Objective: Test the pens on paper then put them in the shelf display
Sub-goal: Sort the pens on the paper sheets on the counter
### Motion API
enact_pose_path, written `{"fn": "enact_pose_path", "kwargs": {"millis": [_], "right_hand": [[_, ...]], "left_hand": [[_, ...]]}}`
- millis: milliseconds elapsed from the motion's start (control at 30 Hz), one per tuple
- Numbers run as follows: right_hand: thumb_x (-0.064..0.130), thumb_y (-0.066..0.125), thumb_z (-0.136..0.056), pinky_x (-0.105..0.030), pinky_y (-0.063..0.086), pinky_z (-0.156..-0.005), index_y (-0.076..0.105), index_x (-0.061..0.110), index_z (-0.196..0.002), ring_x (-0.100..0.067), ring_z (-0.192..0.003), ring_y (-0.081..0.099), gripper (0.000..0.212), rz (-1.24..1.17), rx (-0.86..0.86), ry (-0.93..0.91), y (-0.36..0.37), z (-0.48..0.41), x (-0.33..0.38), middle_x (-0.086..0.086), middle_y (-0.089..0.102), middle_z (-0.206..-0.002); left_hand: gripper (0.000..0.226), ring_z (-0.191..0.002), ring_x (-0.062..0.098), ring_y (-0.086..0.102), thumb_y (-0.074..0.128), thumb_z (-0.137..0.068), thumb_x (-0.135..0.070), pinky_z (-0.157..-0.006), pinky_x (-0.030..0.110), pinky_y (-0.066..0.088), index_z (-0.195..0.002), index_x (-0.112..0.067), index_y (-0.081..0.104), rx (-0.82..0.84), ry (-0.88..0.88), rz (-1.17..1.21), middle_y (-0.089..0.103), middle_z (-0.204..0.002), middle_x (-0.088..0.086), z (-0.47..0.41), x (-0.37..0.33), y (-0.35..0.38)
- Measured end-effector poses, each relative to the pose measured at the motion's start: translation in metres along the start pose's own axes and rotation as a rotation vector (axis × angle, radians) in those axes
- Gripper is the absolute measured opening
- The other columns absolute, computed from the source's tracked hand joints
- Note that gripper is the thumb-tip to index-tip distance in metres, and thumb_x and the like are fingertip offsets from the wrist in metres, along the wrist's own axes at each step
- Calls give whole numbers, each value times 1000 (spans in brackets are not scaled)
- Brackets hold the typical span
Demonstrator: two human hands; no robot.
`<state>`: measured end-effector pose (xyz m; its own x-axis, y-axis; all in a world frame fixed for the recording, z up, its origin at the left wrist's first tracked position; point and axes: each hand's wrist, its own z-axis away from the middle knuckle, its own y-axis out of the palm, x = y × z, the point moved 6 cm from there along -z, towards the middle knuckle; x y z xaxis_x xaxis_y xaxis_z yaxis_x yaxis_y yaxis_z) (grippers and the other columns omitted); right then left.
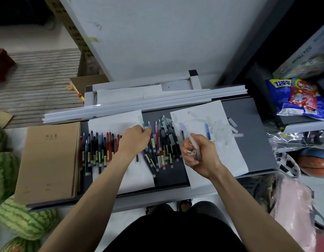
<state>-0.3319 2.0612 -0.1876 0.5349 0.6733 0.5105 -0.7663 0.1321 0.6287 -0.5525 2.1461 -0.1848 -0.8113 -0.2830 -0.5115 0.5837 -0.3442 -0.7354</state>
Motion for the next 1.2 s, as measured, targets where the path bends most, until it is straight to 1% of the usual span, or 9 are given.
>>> {"fn": "enact_pose_path", "kwargs": {"millis": [133, 200, 367, 533, 667, 767, 967, 1100, 1200], "right_hand": [[31, 67, -92, -20, 16, -40, 39, 15, -73, -11, -50, 30, 37, -89, 68, 20, 6, -8, 7, 0, 42, -68], [27, 70, -92, -19, 18, -39, 53, 13, -78, -10, -51, 31, 26, -80, 85, 26, 10, -10, 8, 1, 44, -69], [47, 72, -91, -19, 25, -37, 71, 11, -80, -14, -52, 45, 38, 324, -168, -26, 15, -20, 17, -4, 59, -72], [28, 73, -97, -24, 38, -43, 71, 12, -104, -15, -45, 53, 18, 848, -369, -98, 16, -36, 29, -5, 68, -66], [36, 69, -97, -37, 58, -77, 60, 31, -121, -22, -77, 69, 26, 1538, -436, -164, 23, -45, 32, -4, 70, -90], [40, 65, -99, -37, 55, -77, 53, 30, -131, -26, -85, 63, 35, 1771, -426, -197, 29, -49, 28, -2, 63, -89], [39, 65, -100, -40, 56, -83, 53, 20, -132, -29, -94, 65, 39, 1786, -461, -221, 27, -53, 22, -9, 69, -101], [38, 68, -98, -34, 53, -76, 53, 20, -119, -20, -86, 60, 31, 1686, -491, -191, 20, -54, 21, 4, 59, -92], [32, 66, -99, -29, 49, -71, 50, 26, -109, -18, -83, 62, 20, 1671, -469, -192, 20, -52, 21, 9, 56, -85]], "left_hand": [[34, -44, 15, 21, 34, -103, -26, -44, 24, 18, -70, -20, 40, 189, -103, 900, 29, -55, -1, 28, 9, 4], [34, -42, 13, 20, 31, -101, -24, -41, 26, 15, -71, -16, 44, 284, -41, 1230, 31, -51, -2, 49, 8, 7], [29, -44, 16, 14, 34, -84, -30, -42, 25, 18, -63, -16, 48, 498, 99, 1615, 24, -45, 0, 83, -1, -1], [36, -44, 16, 20, 28, -84, -27, -45, 23, 21, -59, -12, 51, 550, 187, 1526, 33, -45, 3, 85, -2, -10], [37, -40, 15, 31, 42, -86, -35, -43, 21, 19, -67, -6, 57, 548, 185, 1495, 43, -51, 9, 77, -1, -10], [35, -39, 16, 36, 46, -96, -30, -39, 17, 17, -76, -6, 61, 500, 77, 1526, 50, -60, 11, 69, 9, -7], [24, -43, 14, 34, 45, -92, -12, -34, 17, 19, -74, -9, 60, 218, -172, 1424, 50, -64, 8, 51, 44, -20], [22, -45, 15, 26, 49, -91, -8, -38, 21, 20, -74, -9, 61, 4, -206, 992, 37, -52, -3, 26, 60, -41], [18, -58, 16, 53, 53, -96, -20, -57, 28, 43, -92, -17, 70, -45, -45, 512, 60, -68, -6, 4, 52, -53]]}}
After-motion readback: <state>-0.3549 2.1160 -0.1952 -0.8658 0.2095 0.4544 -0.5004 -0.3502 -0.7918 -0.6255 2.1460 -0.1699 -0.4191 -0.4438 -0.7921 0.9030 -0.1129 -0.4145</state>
